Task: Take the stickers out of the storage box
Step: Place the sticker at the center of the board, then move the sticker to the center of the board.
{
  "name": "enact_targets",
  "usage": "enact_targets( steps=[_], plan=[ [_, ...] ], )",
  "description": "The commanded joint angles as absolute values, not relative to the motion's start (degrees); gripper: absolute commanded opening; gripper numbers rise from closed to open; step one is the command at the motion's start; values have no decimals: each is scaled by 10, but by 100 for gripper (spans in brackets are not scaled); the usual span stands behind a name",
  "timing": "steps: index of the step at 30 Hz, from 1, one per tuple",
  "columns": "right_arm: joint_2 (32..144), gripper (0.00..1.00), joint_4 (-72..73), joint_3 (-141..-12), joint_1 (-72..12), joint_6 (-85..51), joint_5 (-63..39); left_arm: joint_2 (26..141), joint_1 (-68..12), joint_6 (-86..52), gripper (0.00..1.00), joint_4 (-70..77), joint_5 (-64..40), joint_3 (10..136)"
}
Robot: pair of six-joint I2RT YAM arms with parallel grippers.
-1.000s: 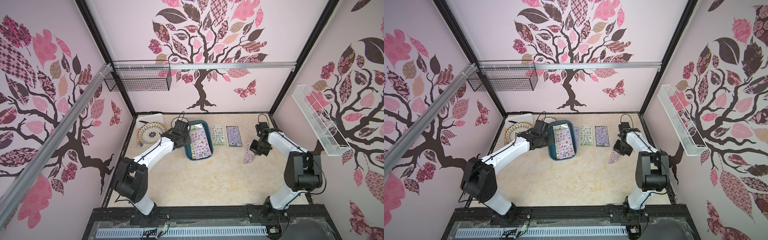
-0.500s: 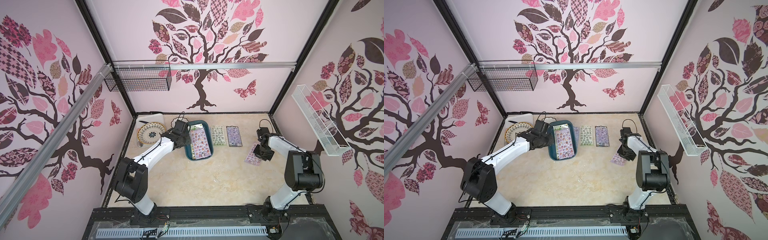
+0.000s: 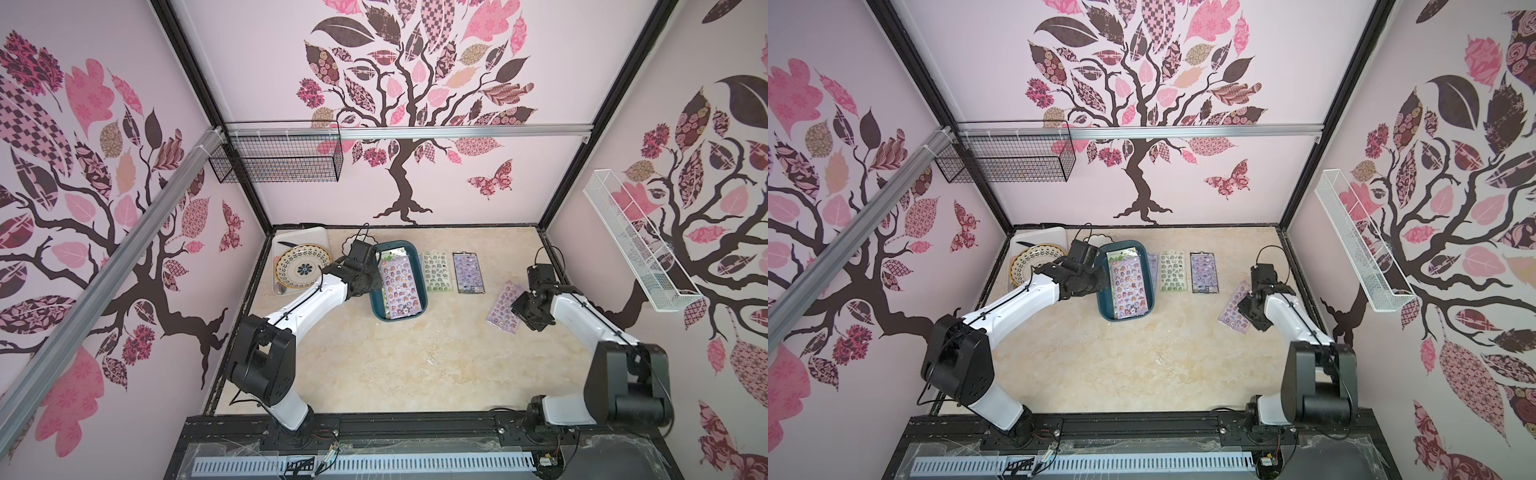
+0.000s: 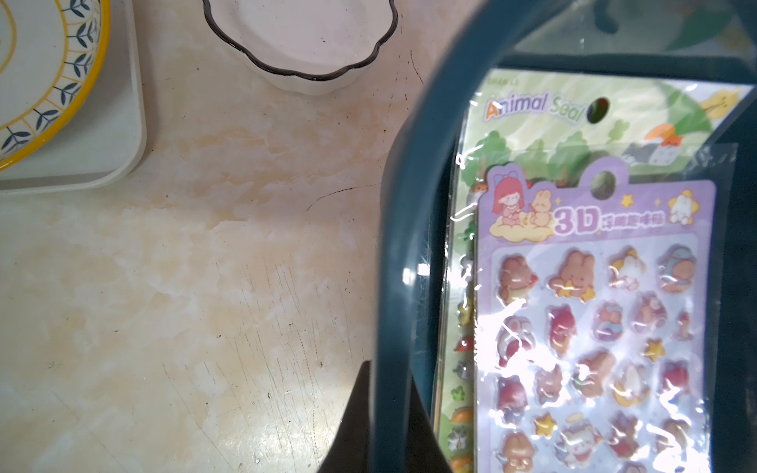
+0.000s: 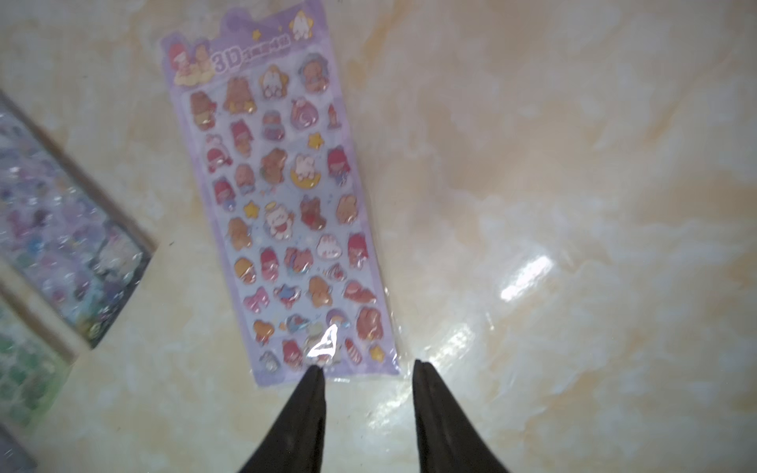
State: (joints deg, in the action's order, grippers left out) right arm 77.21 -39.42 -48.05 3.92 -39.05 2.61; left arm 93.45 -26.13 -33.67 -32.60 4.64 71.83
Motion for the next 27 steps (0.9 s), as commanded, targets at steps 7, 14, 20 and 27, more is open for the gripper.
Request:
enact_targets(
  steps=[7, 14, 20, 27],
  plan=[
    [783, 38, -334, -446, -37, -493, -18, 910, -262, -347, 0, -300, 36, 718],
    [864, 38, -334, -470, -31, -482, 39, 904, -261, -346, 0, -300, 38, 715],
    [914, 38, -354, -507, 0, -448, 89, 906, -262, -348, 0, -300, 34, 716],
    [998, 36, -375, -590, 24, -396, 131, 904, -261, -350, 0, -298, 31, 716]
  ],
)
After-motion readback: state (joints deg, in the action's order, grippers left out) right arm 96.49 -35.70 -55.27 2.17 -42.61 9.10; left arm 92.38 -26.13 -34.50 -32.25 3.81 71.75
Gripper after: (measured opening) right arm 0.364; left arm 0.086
